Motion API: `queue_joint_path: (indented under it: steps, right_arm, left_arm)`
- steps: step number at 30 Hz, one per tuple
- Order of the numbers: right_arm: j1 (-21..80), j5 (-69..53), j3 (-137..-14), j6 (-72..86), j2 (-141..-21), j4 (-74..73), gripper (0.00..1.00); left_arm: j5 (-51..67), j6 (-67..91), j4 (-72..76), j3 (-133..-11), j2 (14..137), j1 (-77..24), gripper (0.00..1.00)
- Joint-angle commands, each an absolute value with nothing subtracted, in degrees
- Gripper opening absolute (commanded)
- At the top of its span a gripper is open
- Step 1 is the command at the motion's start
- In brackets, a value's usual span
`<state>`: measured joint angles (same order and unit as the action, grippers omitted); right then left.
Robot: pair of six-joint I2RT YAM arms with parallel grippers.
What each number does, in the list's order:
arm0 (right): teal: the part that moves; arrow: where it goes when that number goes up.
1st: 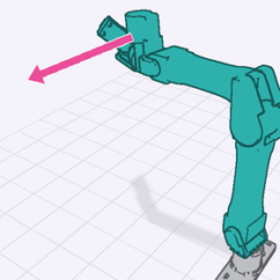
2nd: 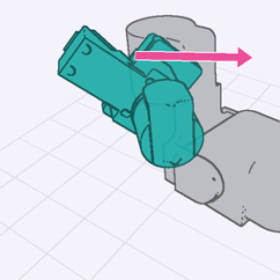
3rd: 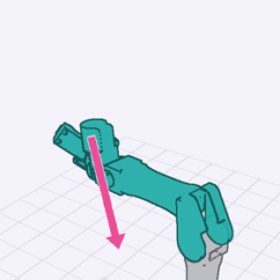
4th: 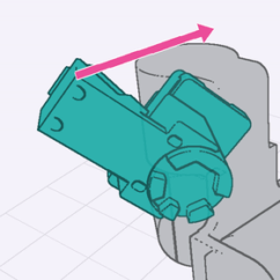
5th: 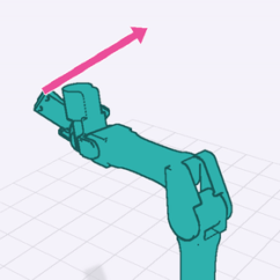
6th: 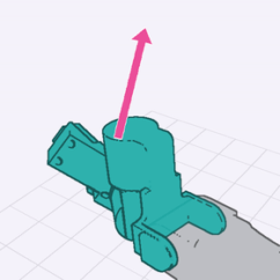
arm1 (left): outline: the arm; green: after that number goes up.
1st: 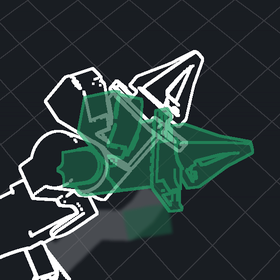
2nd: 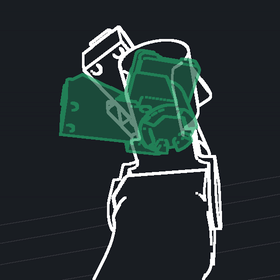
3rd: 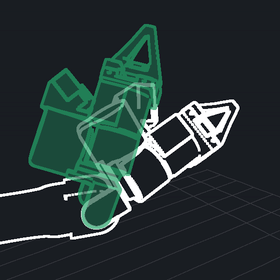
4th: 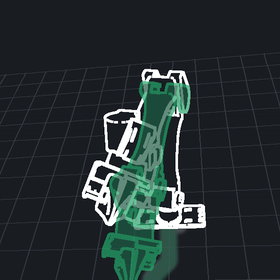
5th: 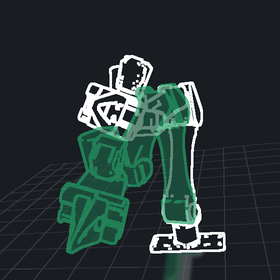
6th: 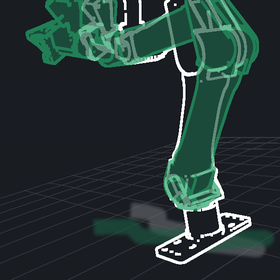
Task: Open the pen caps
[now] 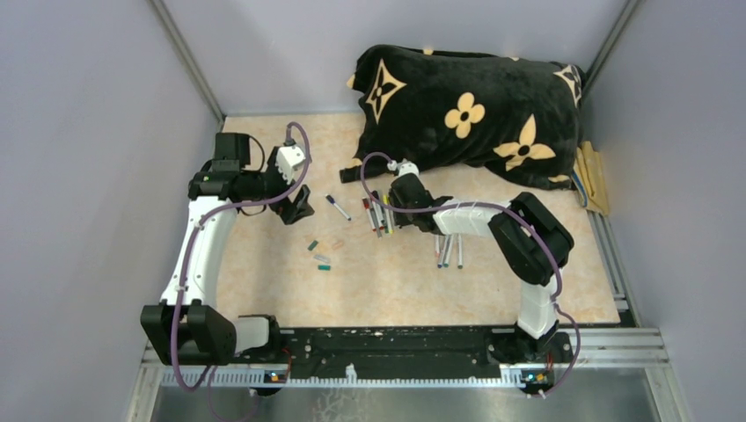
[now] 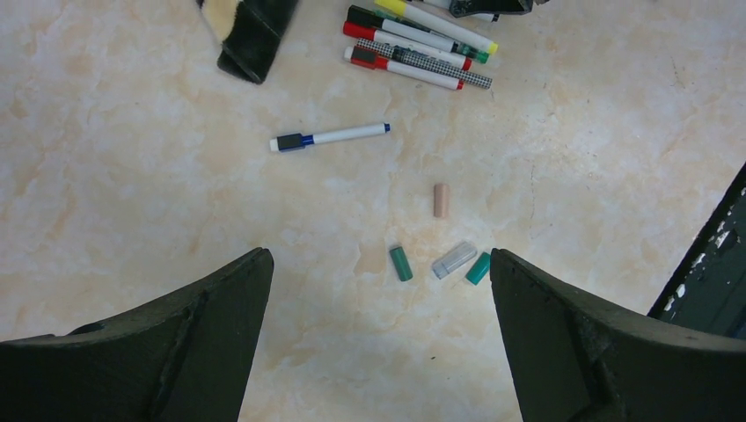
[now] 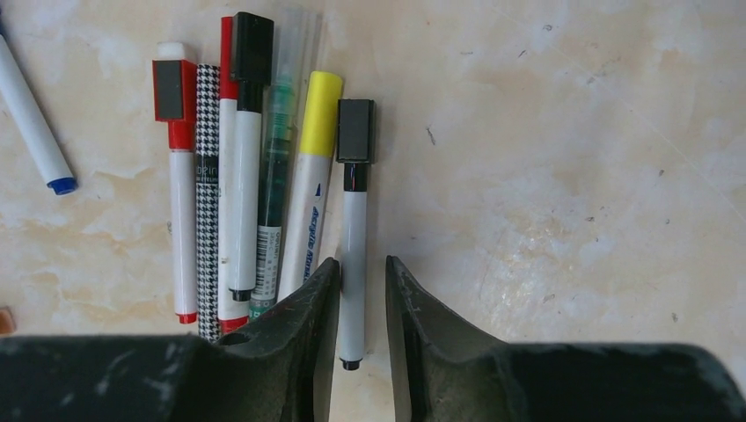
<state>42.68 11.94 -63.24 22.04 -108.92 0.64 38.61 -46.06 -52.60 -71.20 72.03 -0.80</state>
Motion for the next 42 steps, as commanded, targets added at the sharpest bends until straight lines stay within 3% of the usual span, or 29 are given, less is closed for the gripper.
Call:
queue_joint_path:
  steps: [1, 3, 6, 15, 20, 26, 32, 42]
  right_arm:
    - [43.7, 15.0, -61.2, 20.3, -109.3, 0.3, 0.26]
    - [43.7, 15.3, -60.4, 20.0, -108.8, 0.5, 0.22]
    - [43.7, 15.1, -58.7, 19.7, -106.6, 0.7, 0.01]
    - [42.0, 2.8, -53.3, 20.2, -90.1, 0.9, 0.00]
    - [41.8, -17.7, -52.5, 20.2, -84.7, 0.2, 0.00]
    - [41.8, -40.1, -55.0, 22.9, -86.5, 0.9, 0.00]
    - [41.8, -51.1, -57.4, 27.6, -90.2, 6.0, 0.00]
    - [41.8, -57.8, -59.5, 34.9, -94.9, 14.8, 0.00]
  left_arm:
    - [41.6, -45.3, -51.3, -72.5, 71.3, -0.4, 0.99]
    - [42.4, -45.1, -51.2, -72.6, 71.5, -0.4, 0.99]
    - [43.4, -45.1, -51.1, -72.9, 71.8, -0.4, 0.99]
    - [49.6, -57.1, -54.3, -69.8, 72.4, -0.7, 0.99]
    - [48.0, -62.4, -54.6, -66.4, 71.9, -5.8, 0.99]
    - [41.0, -65.3, -53.7, -64.3, 70.0, -17.0, 0.99]
    - [36.1, -69.6, -56.3, -61.7, 68.5, -24.8, 0.98]
    - [32.0, -69.4, -56.7, -59.6, 66.8, -30.6, 0.79]
